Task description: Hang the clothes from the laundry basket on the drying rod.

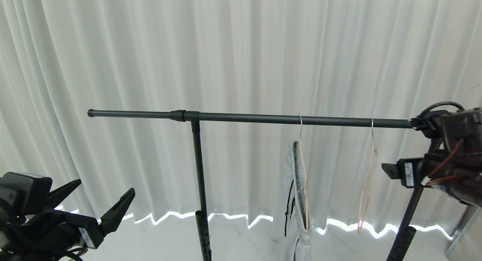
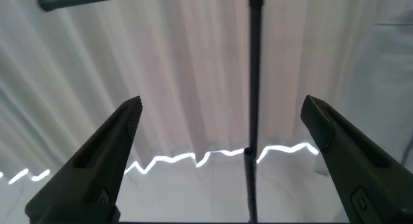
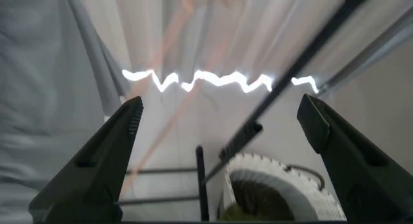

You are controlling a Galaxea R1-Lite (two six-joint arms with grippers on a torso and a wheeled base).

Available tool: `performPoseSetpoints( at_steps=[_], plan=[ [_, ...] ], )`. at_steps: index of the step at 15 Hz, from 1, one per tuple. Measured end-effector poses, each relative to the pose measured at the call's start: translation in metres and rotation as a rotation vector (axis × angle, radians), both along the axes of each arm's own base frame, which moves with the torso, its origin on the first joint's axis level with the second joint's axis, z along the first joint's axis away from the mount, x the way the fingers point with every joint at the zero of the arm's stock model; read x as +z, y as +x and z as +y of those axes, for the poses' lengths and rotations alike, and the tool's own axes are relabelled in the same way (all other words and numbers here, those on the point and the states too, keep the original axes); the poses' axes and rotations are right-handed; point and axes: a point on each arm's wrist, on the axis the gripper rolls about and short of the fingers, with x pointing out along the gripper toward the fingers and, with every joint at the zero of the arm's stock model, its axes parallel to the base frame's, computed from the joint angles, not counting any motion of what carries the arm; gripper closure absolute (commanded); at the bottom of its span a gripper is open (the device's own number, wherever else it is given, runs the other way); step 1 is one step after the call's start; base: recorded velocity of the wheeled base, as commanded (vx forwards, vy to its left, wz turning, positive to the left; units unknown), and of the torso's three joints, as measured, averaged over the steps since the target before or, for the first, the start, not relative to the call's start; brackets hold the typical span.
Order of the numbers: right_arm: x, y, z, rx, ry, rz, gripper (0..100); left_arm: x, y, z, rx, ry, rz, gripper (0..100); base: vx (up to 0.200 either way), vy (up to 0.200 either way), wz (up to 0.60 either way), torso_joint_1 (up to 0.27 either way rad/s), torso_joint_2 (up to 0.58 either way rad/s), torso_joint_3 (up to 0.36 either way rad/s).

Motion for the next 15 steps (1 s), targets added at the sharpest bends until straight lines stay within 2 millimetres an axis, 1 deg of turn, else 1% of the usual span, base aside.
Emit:
performPoseSetpoints(
  at_steps=[1, 2, 4, 6, 8, 10, 13, 15],
  plan=[
    [-0.004, -0.009, -0.013, 0.006, 0.009, 0.012, 0, 0.0, 0.0, 0.003, 0.021, -0.004, 0.001, 0, 0.0, 0.0, 0.0, 0.0, 0.0, 0.0],
    [-0.006, -0.015, -0.022, -0.001, 0.023, -0.009, 0, 0.0, 0.0, 0.005, 0.038, -0.005, -0.001, 0, 0.0, 0.0, 0.0, 0.0, 0.0, 0.0],
    [-0.008, -0.024, -0.033, -0.032, 0.059, -0.106, 0, 0.0, 0.001, 0.01, 0.082, -0.004, 0.001, 0, 0.0, 0.0, 0.0, 0.0, 0.0, 0.0],
    [-0.017, -0.031, -0.043, -0.032, 0.088, -0.187, 0, 0.0, 0.002, 0.015, 0.12, -0.004, 0.003, 0, 0.0, 0.0, 0.0, 0.0, 0.0, 0.0],
    [-0.028, -0.039, -0.054, 0.085, 0.111, -0.189, 0, -0.002, 0.002, 0.017, 0.139, -0.002, 0.018, 0, 0.0, 0.0, 0.0, 0.0, 0.0, 0.0],
    [-0.032, -0.045, -0.067, 0.165, 0.101, -0.184, 0, -0.005, 0.0, 0.02, 0.156, 0.0, 0.048, 0, 0.0, 0.0, 0.0, 0.0, 0.0, 0.0],
    [-0.037, -0.047, -0.076, 0.133, 0.097, -0.186, 0, -0.006, -0.005, 0.021, 0.161, 0.002, 0.068, 0, 0.0, 0.0, 0.0, 0.0, 0.0, 0.0],
    [-0.039, -0.05, -0.079, 0.116, 0.095, -0.224, 0, -0.006, -0.01, 0.021, 0.159, 0.005, 0.072, 0, 0.0, 0.0, 0.0, 0.0, 0.0, 0.0]
  ],
)
